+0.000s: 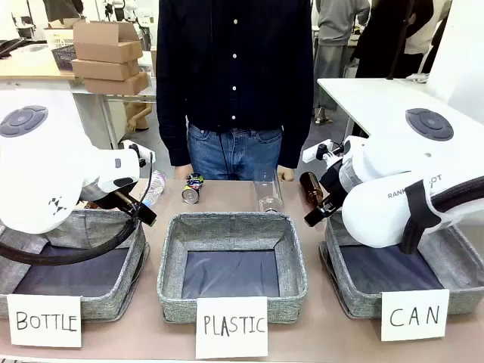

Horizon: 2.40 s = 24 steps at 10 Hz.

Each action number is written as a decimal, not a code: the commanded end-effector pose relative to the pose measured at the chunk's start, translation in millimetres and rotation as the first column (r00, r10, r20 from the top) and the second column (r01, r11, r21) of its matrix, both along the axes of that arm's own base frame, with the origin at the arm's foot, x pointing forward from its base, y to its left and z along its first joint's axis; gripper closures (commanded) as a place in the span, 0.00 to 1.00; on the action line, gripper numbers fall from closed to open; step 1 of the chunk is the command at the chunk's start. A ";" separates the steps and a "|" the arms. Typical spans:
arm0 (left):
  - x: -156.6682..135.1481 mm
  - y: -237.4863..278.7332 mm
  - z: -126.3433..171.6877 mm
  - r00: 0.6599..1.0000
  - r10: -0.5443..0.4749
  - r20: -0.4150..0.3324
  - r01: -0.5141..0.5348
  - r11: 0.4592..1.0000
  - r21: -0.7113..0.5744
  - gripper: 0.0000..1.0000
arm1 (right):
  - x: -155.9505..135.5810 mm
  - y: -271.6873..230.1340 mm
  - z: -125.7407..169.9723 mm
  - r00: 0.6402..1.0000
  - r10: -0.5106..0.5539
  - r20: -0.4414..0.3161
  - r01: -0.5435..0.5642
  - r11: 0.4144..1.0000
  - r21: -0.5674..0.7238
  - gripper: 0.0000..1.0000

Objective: Sort the can waste into the basket.
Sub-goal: Pick up the can waste from the table and place it in the right Fabric basket.

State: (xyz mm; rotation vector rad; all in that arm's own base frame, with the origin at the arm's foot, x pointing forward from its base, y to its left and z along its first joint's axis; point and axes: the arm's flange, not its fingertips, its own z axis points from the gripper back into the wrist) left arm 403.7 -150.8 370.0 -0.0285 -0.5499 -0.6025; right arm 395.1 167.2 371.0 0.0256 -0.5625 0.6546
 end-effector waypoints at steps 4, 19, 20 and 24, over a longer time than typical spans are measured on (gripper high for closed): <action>0.0 0.0 0.1 1.000 0.000 0.000 0.000 1.000 0.000 0.00 | 0.0 0.0 0.1 1.000 0.000 0.000 0.000 1.000 0.000 0.00; -210.2 14.0 129.6 0.986 -0.143 0.085 0.125 0.975 0.185 0.00 | -165.3 -51.1 137.4 0.986 -0.147 -0.081 0.154 0.984 0.090 0.00; -163.8 0.5 203.2 0.994 -0.092 0.053 0.088 0.994 0.068 0.00 | -124.0 -46.5 172.5 0.978 -0.098 -0.185 0.129 0.979 0.160 0.00; -168.9 19.2 216.2 0.936 -0.307 -0.173 0.206 0.876 -0.436 0.00 | -130.6 -77.6 204.3 0.874 -0.146 -0.464 0.378 0.805 0.458 0.00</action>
